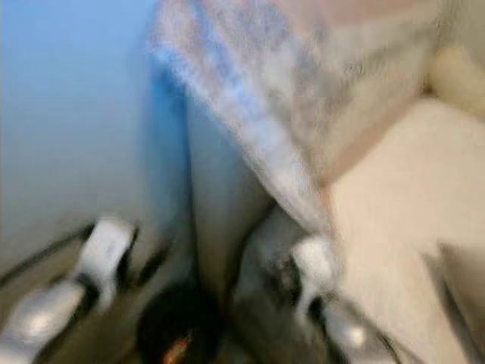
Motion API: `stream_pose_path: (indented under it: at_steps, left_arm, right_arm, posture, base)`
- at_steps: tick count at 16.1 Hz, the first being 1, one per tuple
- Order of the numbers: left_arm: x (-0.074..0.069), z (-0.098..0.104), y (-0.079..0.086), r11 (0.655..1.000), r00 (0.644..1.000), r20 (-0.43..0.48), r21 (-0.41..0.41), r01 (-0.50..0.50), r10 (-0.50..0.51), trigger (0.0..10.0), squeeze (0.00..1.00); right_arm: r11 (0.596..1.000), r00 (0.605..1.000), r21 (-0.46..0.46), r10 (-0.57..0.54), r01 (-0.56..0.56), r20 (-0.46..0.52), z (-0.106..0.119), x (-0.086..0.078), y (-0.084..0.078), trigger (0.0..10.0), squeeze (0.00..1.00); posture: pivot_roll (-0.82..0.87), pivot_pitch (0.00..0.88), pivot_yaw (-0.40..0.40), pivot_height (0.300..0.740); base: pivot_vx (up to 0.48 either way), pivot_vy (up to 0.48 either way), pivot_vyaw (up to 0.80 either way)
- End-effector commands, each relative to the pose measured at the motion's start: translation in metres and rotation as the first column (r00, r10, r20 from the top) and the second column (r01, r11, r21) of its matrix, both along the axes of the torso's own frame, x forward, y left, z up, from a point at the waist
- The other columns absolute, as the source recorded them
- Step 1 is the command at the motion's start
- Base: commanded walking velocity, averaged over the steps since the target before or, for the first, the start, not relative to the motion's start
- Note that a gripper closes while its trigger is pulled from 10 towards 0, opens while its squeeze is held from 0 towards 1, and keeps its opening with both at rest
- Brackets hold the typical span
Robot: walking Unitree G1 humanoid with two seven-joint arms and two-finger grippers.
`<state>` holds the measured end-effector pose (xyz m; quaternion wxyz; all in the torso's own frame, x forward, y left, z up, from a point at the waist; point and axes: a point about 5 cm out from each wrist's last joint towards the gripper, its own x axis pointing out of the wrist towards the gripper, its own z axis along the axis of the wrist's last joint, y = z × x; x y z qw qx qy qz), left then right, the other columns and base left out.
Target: Clean up the room
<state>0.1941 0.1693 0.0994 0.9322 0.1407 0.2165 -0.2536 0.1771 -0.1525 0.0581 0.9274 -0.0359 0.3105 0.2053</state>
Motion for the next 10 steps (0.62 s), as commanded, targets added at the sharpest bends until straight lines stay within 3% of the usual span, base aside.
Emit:
stream_pose_path:
  at_steps: [1,3,4,5,7,10]
  left_arm:
    - [-0.007,0.003,-0.009,0.995,0.994,-0.035,-0.038,0.098,-0.099,10.0,0.00]
    - [-0.021,-0.003,-0.004,0.985,0.978,-0.118,-0.009,0.170,-0.169,10.0,0.00]
    - [-0.027,-0.003,0.000,0.985,0.975,-0.137,0.003,0.175,-0.173,10.0,0.00]
    - [-0.028,0.000,0.002,0.986,0.977,-0.134,0.002,0.169,-0.168,10.0,0.00]
    - [-0.028,0.005,0.005,0.987,0.981,-0.116,-0.012,0.157,-0.158,10.0,0.00]
    - [-0.030,0.017,-0.001,0.974,0.976,-0.081,-0.129,0.188,-0.200,10.0,0.00]
  right_arm:
    - [0.990,0.988,0.021,0.141,-0.139,-0.064,-0.001,-0.005,-0.001,10.0,1.00]
    - [0.950,0.949,0.045,0.310,-0.308,-0.060,0.001,-0.011,0.006,10.0,1.00]
    - [0.920,0.923,0.105,0.384,-0.378,-0.034,0.003,-0.011,0.015,10.0,1.00]
    - [0.907,0.913,0.126,0.408,-0.402,-0.028,0.004,-0.011,0.017,10.0,1.00]
    - [0.911,0.922,0.160,0.387,-0.381,-0.010,0.006,-0.010,0.018,10.0,1.00]
    - [0.949,0.979,0.237,0.200,-0.206,0.051,0.001,-0.007,0.007,10.0,1.00]
  posture:
    - [0.05,0.000,0.003,0.740]
    - [0.05,0.000,0.008,0.740]
    - [0.07,0.000,0.000,0.740]
    - [0.08,0.000,-0.006,0.740]
    - [0.08,0.000,-0.009,0.740]
    - [0.08,0.000,-0.018,0.740]
  base:
    - [0.000,0.000,-0.67]
    - [0.000,0.000,-0.68]
    - [0.000,0.000,-0.69]
    - [0.000,0.000,-0.69]
    - [0.000,0.000,-0.68]
    - [0.000,0.000,-0.68]
